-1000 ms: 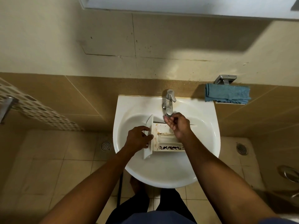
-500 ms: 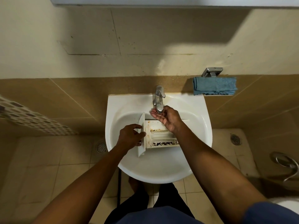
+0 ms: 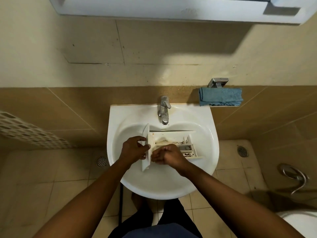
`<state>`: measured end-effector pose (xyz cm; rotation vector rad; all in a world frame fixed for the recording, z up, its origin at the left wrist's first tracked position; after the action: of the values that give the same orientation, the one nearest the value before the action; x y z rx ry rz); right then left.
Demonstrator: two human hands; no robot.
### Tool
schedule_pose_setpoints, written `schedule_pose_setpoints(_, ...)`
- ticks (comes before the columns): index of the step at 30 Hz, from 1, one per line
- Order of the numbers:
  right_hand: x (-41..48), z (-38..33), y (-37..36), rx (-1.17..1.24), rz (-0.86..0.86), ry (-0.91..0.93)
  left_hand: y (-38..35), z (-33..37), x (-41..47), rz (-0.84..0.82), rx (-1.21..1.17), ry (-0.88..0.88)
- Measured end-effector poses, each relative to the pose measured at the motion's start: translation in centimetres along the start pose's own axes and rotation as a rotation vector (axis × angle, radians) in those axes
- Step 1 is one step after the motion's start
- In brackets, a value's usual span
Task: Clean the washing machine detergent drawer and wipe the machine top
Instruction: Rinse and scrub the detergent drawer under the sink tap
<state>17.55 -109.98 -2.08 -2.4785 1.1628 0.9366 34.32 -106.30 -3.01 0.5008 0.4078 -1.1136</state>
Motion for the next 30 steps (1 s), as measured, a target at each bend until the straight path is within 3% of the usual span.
schedule_pose_setpoints(7,5.3,-4.2,1.5,0.070,0.104,0.076,0.0,-0.2,0.1,-0.005,-0.001,0.024)
schedule_pose_setpoints(14,-0.6,-0.5,0.4,-0.428,0.031,0.241,0.0,0.0,0.1,0.006,0.029,-0.009)
schedule_pose_setpoints(19,2.5,-5.9,-0.3,-0.695,0.158,0.430,0.0,0.0,0.1,0.013,0.030,0.006)
schedule_pose_setpoints(22,2.9,-7.2,-1.2,-0.880,0.148,0.536,0.0,0.2,0.0,0.013,0.030,0.002)
schedule_pose_setpoints(26,-3.0,-2.8,-2.0,-1.160,0.121,0.734,0.0,0.2,0.0,0.013,0.052,-0.022)
schedule_pose_setpoints(30,-3.6,-1.3,-2.8,-1.263,0.069,0.777,0.0,0.1,0.1,0.012,0.055,-0.028)
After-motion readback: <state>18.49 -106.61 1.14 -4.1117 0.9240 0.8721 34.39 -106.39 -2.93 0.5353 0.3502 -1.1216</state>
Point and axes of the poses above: each hand's wrist, its own x-axis towards the middle knuckle, its own y-axis out of the back of the hand, z = x × y, the point moved 10 cm from there along x, towards the middle knuckle, and after that the axes turned 7 degrees about -x, right-handed, at the moved point
